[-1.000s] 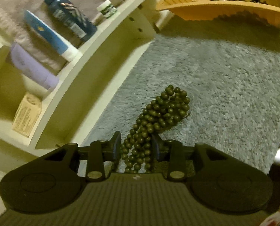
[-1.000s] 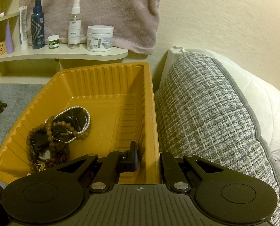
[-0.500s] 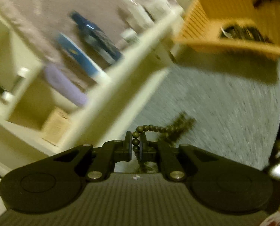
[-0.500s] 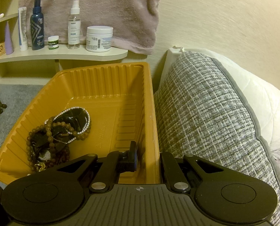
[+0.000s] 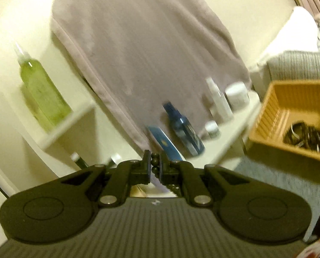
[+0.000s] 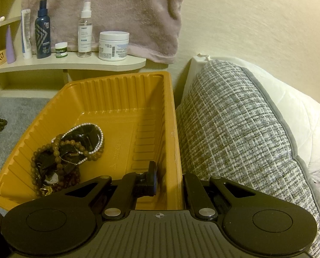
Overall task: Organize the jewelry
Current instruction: 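Carry the green bead necklace over the tray and lower it in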
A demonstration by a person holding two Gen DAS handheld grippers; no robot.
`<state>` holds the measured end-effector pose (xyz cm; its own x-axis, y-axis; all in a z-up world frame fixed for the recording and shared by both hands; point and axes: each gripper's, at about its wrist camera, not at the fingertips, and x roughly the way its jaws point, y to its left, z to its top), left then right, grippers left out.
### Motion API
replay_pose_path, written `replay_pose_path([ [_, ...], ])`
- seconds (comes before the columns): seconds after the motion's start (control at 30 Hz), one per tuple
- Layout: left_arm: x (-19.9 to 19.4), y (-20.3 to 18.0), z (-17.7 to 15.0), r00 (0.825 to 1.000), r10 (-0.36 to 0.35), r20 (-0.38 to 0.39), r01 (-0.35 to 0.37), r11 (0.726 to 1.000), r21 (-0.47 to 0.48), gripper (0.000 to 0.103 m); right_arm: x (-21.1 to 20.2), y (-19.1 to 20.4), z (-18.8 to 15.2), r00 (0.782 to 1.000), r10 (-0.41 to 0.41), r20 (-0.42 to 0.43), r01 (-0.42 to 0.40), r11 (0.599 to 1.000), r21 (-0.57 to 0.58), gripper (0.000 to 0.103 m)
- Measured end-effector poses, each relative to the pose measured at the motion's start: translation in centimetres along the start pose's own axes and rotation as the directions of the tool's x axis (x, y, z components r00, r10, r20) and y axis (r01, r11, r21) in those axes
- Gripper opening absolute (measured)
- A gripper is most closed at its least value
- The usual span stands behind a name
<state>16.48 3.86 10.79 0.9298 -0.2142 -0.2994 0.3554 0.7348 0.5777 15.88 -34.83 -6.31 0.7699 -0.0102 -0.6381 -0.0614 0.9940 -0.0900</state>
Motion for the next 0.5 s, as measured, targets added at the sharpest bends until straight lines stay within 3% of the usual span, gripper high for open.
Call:
replay_pose_path([
  [0.5,-3.4,4.2,7.5,0.988,0.056,0.146,-0.050,0.998,-0.047,0.007,0.1,0.0,0.6,1.000,0.001,0.002,-0.001,1.000,-0.004,0.006],
])
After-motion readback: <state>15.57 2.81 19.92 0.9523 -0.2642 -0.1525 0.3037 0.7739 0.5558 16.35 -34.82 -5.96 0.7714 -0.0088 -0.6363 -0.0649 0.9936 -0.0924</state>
